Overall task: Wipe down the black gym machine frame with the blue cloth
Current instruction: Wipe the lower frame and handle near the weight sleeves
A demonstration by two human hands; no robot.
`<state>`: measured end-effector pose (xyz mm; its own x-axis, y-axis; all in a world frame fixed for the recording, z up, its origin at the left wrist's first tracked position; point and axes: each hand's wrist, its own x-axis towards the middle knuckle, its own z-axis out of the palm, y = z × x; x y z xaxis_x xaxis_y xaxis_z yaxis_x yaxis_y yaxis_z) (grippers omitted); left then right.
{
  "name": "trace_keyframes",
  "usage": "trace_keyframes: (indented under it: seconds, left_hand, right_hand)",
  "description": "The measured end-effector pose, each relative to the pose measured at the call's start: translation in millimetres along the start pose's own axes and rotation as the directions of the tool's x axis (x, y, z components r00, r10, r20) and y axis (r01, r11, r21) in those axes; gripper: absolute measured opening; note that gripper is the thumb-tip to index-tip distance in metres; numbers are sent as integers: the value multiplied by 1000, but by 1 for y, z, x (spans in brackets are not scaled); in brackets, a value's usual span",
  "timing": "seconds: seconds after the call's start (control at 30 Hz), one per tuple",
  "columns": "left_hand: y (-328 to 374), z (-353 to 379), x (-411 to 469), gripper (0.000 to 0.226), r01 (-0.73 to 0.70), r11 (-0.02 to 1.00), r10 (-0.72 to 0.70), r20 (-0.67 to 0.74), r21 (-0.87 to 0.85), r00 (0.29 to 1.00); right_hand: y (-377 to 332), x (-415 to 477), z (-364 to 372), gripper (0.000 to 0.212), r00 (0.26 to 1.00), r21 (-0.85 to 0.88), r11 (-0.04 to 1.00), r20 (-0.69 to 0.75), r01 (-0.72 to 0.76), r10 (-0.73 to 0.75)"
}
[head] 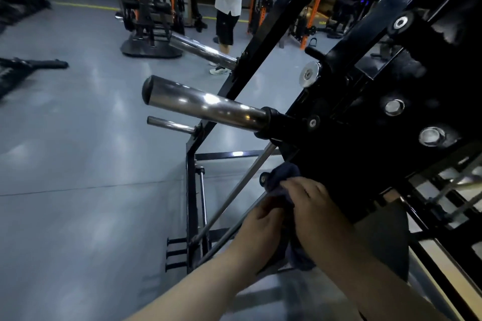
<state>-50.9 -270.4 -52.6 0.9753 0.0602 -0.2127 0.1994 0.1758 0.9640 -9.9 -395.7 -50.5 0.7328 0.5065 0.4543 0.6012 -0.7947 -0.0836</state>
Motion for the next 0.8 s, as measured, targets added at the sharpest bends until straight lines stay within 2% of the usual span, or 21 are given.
trace_keyframes:
  seconds: [0.07, 0.13, 0.23, 0.33, 0.4, 0.5, 0.6, 0.67, 0.73, 0.8]
  left_hand:
    - [8, 12, 0, 26, -52, 999, 52, -33, 11, 998]
    - [17, 26, 1, 24, -112, 993, 114, -42, 44, 993]
    - [25, 47, 6, 27, -164, 984, 169, -58, 74, 984]
    - [33, 58, 12, 29, -104, 995, 103, -93, -9, 990]
    - [26, 54, 18, 24, -60, 998, 61, -135, 10, 989]
    - [21, 42, 19, 43, 37, 999, -36, -147, 0, 989]
    - [15, 30, 25, 44, 51, 999, -53, -229, -15, 972]
    - [16, 23, 33, 42, 57, 997, -46, -207, 47, 977]
    - [19, 13, 38, 35, 58, 990, -45, -102, 125, 994]
    - [28, 1, 41, 26, 32, 986, -27, -30, 166, 999]
  right_hand:
    - [8, 7, -20, 43, 993, 41, 996, -88, 77, -73]
    - [15, 12, -38, 44, 979, -3, 993, -166, 120, -119]
    - [17, 8, -45, 42, 970, -138, 989, -225, 56, -87]
    - [15, 10, -36, 47, 987, -210, 977, -155, 19, -53]
    - [13, 11, -27, 48, 995, -214, 977, -94, 19, -40]
    - [9, 12, -13, 50, 1000, -200, 980, -7, 24, -25]
    - [6, 15, -16, 51, 998, -129, 990, 30, 51, -47]
    - [13, 21, -24, 45, 996, -80, 996, -75, 36, -42]
    - [18, 28, -35, 48, 979, -31, 999, -205, -13, 6]
    - [20, 33, -43, 49, 951, -61, 993, -301, -98, 75]
